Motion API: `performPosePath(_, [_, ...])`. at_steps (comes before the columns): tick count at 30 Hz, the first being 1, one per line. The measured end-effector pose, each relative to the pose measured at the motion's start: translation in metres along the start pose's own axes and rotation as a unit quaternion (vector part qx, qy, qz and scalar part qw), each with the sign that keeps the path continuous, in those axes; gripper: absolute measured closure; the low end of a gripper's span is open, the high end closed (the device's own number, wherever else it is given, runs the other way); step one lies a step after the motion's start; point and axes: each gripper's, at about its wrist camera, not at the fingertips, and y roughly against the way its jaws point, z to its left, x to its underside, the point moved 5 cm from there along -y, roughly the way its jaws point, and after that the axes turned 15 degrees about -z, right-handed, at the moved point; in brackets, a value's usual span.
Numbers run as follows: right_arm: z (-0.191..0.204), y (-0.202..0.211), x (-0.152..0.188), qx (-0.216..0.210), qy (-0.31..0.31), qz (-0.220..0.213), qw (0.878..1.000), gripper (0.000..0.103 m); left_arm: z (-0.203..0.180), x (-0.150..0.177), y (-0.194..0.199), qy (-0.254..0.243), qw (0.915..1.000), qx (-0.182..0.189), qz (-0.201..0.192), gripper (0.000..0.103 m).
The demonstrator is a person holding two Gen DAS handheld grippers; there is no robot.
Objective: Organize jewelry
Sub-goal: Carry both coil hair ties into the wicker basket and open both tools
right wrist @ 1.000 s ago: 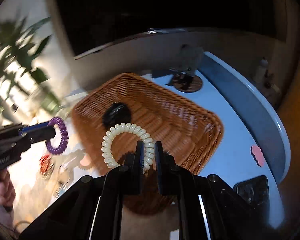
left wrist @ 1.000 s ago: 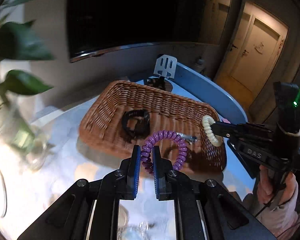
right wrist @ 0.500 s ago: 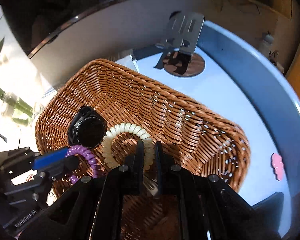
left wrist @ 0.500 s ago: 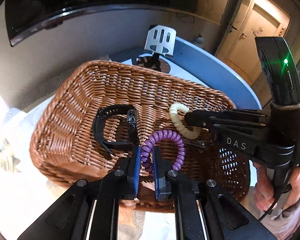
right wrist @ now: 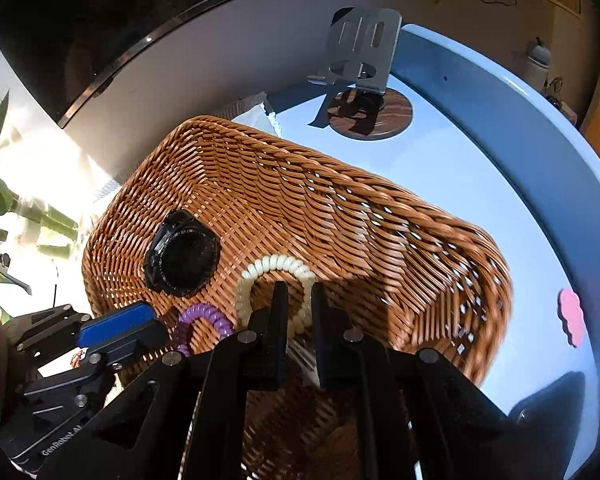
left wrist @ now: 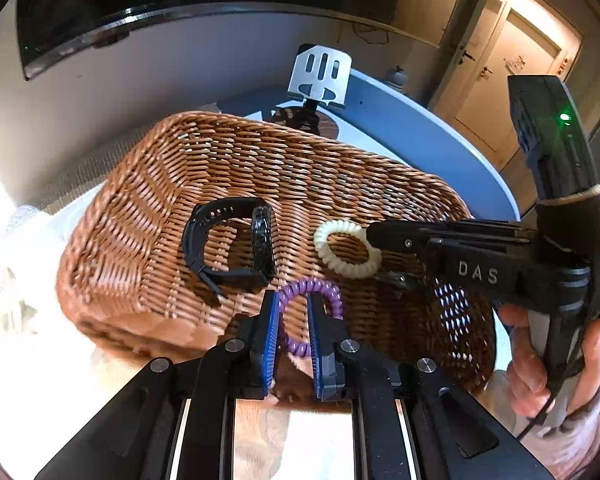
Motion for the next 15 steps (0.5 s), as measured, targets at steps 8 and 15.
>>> performPosePath(8, [0.022, 0.044, 0.003, -0.006, 0.014, -0.024, 1.0, 0.089, -0.002, 0.003, 0.058, -0.008, 0.9993, -0.014, -0.033, 0.088])
performPosePath(15, [0.062, 0.094, 0.013, -0.03, 0.05, -0.059, 0.997, 0.089, 0.006, 0.01, 0.125, -0.007, 0.9966, -0.036, -0.074, 0.088])
